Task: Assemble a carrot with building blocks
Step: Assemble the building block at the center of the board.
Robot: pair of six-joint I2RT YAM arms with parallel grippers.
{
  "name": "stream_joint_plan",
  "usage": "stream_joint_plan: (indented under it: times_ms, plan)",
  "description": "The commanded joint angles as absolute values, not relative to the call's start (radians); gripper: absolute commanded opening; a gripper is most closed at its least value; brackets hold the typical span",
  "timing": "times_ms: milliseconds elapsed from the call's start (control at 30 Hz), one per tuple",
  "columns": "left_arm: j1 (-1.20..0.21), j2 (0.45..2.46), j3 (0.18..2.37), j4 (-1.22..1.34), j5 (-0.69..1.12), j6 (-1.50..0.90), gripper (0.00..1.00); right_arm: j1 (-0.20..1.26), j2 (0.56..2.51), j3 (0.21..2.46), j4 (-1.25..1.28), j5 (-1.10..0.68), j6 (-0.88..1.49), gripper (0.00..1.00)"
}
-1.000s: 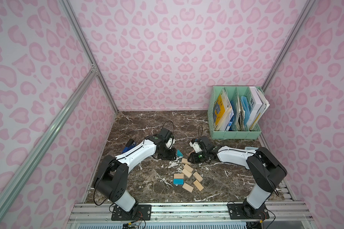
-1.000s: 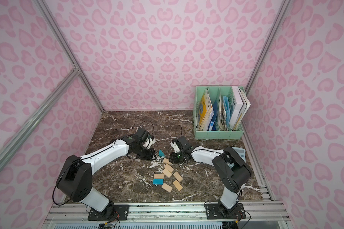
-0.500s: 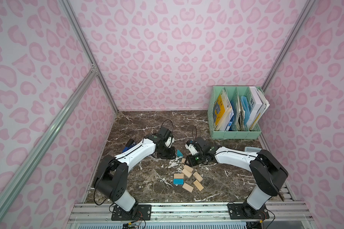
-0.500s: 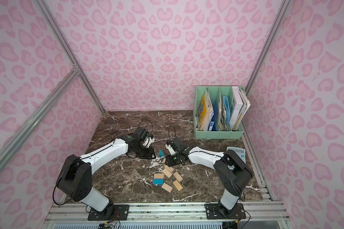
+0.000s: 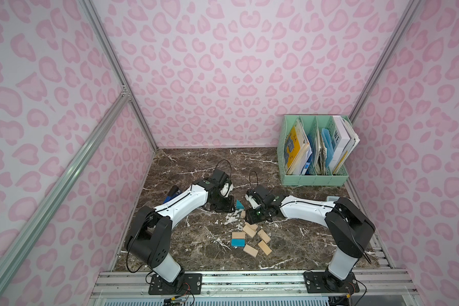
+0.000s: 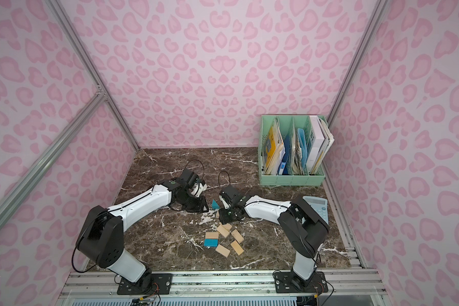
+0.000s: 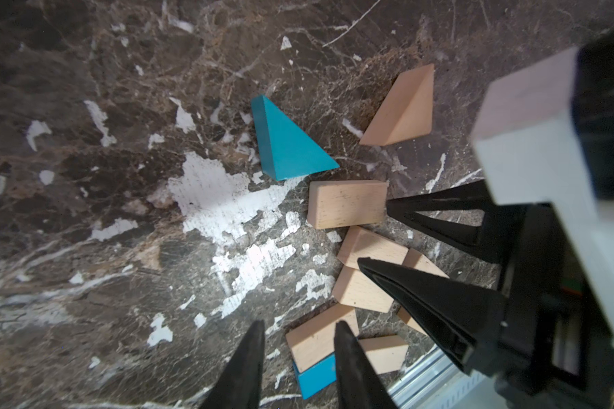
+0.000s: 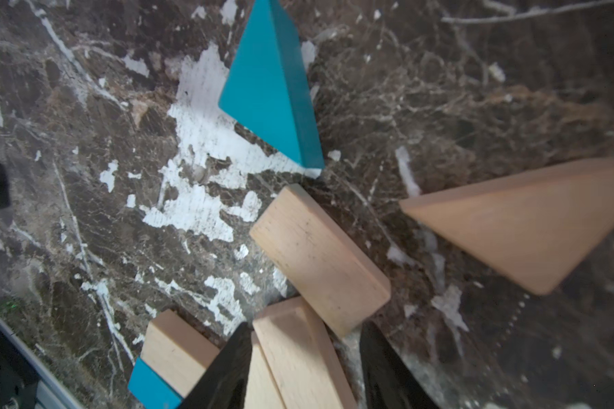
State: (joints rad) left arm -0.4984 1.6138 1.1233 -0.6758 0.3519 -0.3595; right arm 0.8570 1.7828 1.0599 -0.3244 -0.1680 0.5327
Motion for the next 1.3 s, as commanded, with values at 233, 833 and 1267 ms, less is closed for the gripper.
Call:
stream_joint_plan:
  times_ms: [233, 833, 1267]
  plan:
    - [-0.497, 1.579, 1.096, -0.705, 0.348, -0.326, 0.35, 0.894, 1.851, 1.136, -0.446, -0.078, 0.603, 0.56]
    - [-0.496, 1.539, 1.075, -0.733, 0.353, -0.297, 0.35, 0.900, 1.845, 1.156, -0.472, 0.018, 0.717, 0.54]
    - [-0.480, 1.655, 1.028, -0.544, 0.558, -0.403, 0.32, 0.719, 1.565, 0.804, -0.078, -0.366, 0.775, 0.55]
